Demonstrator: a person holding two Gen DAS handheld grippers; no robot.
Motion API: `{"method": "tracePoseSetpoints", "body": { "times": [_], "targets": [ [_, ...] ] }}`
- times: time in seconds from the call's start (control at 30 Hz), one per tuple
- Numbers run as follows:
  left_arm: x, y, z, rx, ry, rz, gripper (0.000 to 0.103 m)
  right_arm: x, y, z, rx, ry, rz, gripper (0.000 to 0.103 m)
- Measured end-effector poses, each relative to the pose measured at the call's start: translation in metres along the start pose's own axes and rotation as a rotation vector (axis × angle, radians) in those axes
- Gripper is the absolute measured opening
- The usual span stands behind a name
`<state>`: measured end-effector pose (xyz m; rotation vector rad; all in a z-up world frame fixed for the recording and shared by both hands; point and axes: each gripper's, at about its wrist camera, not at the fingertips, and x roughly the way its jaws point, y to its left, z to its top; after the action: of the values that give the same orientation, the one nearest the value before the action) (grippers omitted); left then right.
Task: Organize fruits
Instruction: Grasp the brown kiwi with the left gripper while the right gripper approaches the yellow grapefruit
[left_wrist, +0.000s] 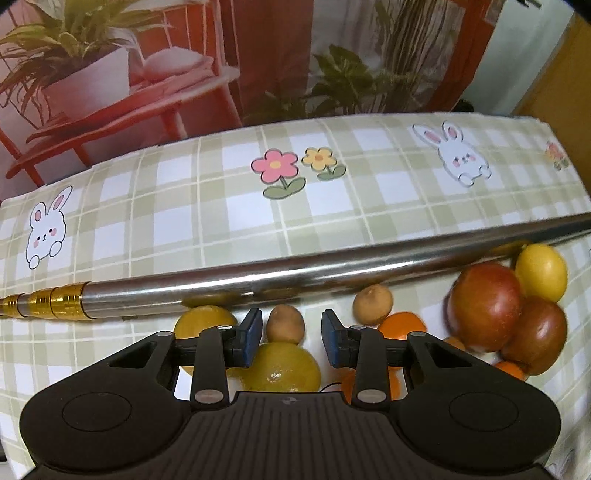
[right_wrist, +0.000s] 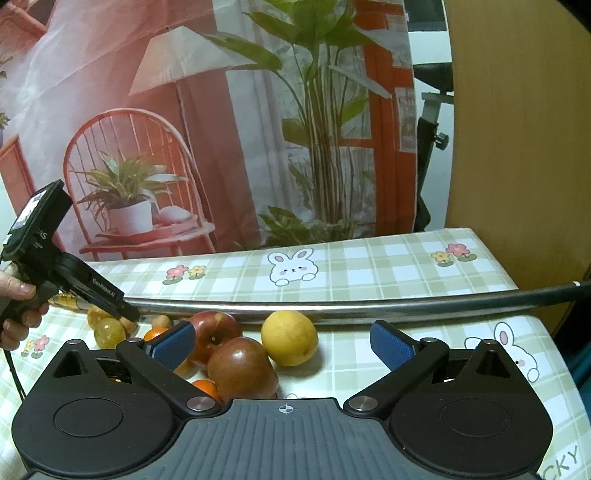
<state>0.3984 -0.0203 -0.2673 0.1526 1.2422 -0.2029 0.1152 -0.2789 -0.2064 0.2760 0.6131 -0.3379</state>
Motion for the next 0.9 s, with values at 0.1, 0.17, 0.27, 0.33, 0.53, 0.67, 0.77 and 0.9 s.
{"method": "tracePoseSetpoints", "body": {
  "times": [0.1,0.17,0.27,0.33,0.53,0.67,0.77,0.9],
  "targets": [
    [0.006,0.0,-0.002,0.008,0.01,0.003,0.034,0.0,-0.001,0.0,0.005,-0.001,-0.001,0.101],
    [0.008,0.0,-0.004,0.005,0.004,0.006,0.025,-0.001,-0.001,0.001,0.012,-0.001,-0.001,0.101],
    [0.007,0.002,-0.007,-0.001,-0.031,-0.003,0.025,0.0,-0.002,-0.001,0.021,0.003,0.002,0.101],
    [0.003,-0.001,-0.01,0.02,-0.059,0.002,0.025,0.001,-0.003,-0.003,0.027,0.009,0.002,0.101],
    [-0.021,-0.001,-0.016,-0.001,-0.152,-0.038,0.025,0.005,-0.011,-0.009,0.064,0.024,0.015,0.101],
    [-0.046,-0.003,-0.027,-0.005,-0.236,-0.076,0.025,0.013,-0.013,-0.017,0.051,0.03,0.011,0.101],
    [-0.065,-0.007,-0.04,-0.015,-0.294,-0.106,0.025,0.018,-0.016,-0.022,0.053,0.03,0.016,0.098],
    [-0.088,-0.01,-0.062,-0.032,-0.362,-0.148,0.025,0.023,-0.018,-0.028,0.064,0.022,0.054,0.095]
  ]
}}
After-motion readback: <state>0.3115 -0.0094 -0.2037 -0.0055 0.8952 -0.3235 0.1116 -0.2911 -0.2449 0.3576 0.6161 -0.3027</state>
